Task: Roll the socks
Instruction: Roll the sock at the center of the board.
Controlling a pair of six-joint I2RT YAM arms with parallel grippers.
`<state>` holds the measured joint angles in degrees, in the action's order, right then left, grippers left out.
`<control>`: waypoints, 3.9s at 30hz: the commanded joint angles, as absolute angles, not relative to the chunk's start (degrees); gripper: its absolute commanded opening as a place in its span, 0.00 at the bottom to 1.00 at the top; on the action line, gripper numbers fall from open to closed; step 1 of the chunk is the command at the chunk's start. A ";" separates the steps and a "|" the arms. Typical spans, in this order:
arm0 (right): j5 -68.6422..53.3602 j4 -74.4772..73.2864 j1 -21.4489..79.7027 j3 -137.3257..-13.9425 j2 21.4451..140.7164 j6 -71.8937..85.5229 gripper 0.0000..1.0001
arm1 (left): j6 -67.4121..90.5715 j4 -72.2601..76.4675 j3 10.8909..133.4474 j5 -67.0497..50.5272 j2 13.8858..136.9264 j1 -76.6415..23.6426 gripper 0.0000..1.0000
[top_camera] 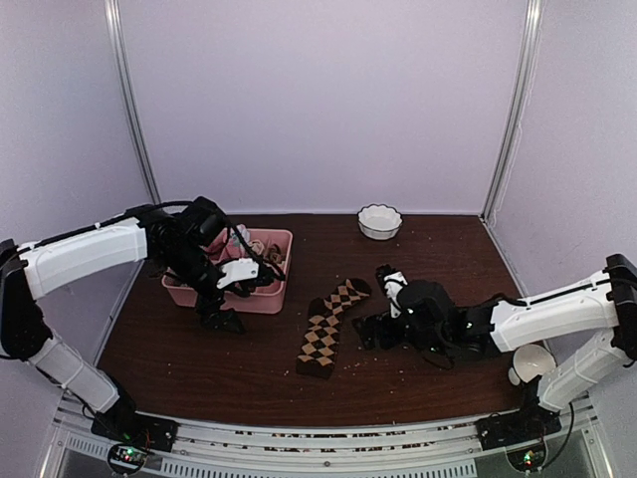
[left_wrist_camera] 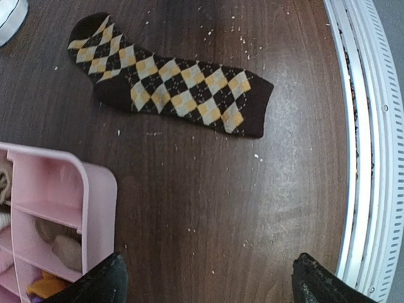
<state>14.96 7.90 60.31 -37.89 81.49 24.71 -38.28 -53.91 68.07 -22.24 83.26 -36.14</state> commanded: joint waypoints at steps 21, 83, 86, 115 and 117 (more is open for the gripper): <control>0.47 31.41 70.96 -27.94 88.89 -2.85 0.51 | -34.73 -29.36 63.48 -28.43 100.18 -50.70 0.52; -46.86 29.93 51.88 -45.17 110.69 31.28 0.00 | -41.14 -29.07 60.94 -21.18 99.09 -52.98 0.61; -46.72 34.06 51.44 -43.77 110.20 35.13 0.00 | -41.64 -28.76 62.54 -20.57 102.09 -53.47 0.54; -45.37 41.82 50.71 -40.74 112.22 40.10 0.00 | -38.50 -29.66 66.94 -18.11 109.38 -55.55 0.17; -45.27 41.98 50.71 -40.64 112.53 40.32 0.00 | -38.19 -30.13 66.89 -18.37 108.95 -55.55 0.16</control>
